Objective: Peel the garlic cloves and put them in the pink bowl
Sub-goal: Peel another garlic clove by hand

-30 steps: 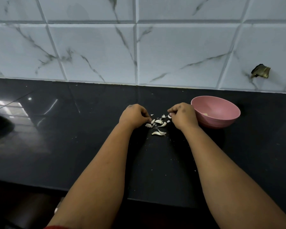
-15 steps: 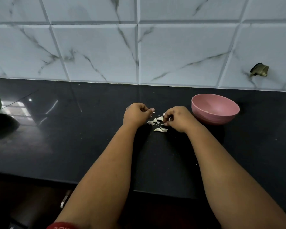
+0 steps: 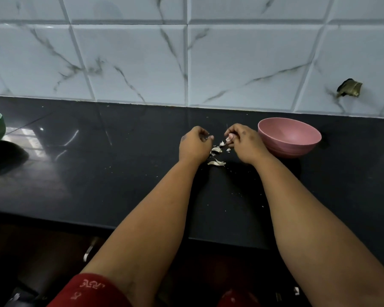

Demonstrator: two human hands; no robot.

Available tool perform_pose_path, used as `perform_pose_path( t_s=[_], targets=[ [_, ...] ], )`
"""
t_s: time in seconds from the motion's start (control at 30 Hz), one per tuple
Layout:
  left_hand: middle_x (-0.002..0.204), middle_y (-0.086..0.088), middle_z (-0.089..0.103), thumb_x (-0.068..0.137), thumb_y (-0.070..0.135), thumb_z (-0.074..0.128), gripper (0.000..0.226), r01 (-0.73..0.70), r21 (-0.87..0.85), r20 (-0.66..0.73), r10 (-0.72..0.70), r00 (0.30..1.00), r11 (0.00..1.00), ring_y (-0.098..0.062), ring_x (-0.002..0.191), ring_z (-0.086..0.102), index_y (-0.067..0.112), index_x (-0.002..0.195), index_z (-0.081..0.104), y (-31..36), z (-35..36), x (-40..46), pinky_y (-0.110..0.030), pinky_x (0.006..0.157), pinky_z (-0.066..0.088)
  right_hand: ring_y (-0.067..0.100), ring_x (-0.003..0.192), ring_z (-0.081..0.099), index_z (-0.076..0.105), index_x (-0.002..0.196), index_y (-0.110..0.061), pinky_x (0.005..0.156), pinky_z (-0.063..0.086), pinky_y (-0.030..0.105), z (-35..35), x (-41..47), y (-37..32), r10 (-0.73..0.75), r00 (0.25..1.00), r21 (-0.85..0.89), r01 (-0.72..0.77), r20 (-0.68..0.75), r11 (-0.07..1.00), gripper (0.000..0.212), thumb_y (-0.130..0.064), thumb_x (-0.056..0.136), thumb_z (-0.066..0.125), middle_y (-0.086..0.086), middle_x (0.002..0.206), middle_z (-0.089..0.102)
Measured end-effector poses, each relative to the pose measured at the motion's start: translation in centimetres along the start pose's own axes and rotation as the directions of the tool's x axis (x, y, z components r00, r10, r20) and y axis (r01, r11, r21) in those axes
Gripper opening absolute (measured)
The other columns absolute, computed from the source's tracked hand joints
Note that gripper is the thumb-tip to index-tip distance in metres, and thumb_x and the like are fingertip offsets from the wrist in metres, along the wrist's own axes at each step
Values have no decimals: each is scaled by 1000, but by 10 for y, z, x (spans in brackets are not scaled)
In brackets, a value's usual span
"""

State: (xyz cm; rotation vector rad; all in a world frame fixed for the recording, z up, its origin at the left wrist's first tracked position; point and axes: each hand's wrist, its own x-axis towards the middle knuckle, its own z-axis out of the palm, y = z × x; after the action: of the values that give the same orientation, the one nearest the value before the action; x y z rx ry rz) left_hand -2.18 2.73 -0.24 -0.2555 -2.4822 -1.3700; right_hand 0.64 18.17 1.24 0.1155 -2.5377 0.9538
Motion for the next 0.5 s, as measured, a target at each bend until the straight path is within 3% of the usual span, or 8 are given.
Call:
perform_pose_path(
  t_s=[0.13,0.2,0.3,0.37,0.5],
  targets=[
    [64,11,53,97,34,55,24,-10,20,-33,11,999,1000,-16,80,56,16,84,63,1,2,-5,-29,71,42,24,89,67,61,87,-16,87,53,43,-1,0,-1,67,998,-5,-67,-3,998,22,-32,98,51,7,95,68],
    [62,9,53,97,40,56,30,-10,15,-27,10,1000,1000,-18,78,56,16,78,61,2,3,-4,-29,68,40,22,87,65,64,83,-14,85,50,32,-2,1,2,89,995,-4,-89,-52,996,27,-36,96,54,6,91,68],
    [60,2,57,94,50,57,45,-31,-18,-42,30,999,999,-16,67,56,12,69,58,5,2,1,-30,60,39,13,76,53,68,83,-7,70,34,16,-3,0,6,38,989,-99,-52,-142,994,15,-20,90,66,4,89,62],
    [57,-1,55,93,53,57,53,-46,-49,-72,42,997,998,-16,60,52,13,60,49,7,1,2,-32,59,41,4,68,56,67,87,-7,62,36,5,-3,-3,5,29,992,-39,-34,-121,999,4,-4,85,68,3,89,63],
    [59,-8,56,93,52,57,52,-72,-45,-56,69,996,996,-23,63,58,8,65,53,1,1,3,-36,63,48,7,71,64,67,99,-8,63,42,0,2,-4,7,27,994,50,-22,-102,998,20,2,82,70,-1,96,64]
  ],
)
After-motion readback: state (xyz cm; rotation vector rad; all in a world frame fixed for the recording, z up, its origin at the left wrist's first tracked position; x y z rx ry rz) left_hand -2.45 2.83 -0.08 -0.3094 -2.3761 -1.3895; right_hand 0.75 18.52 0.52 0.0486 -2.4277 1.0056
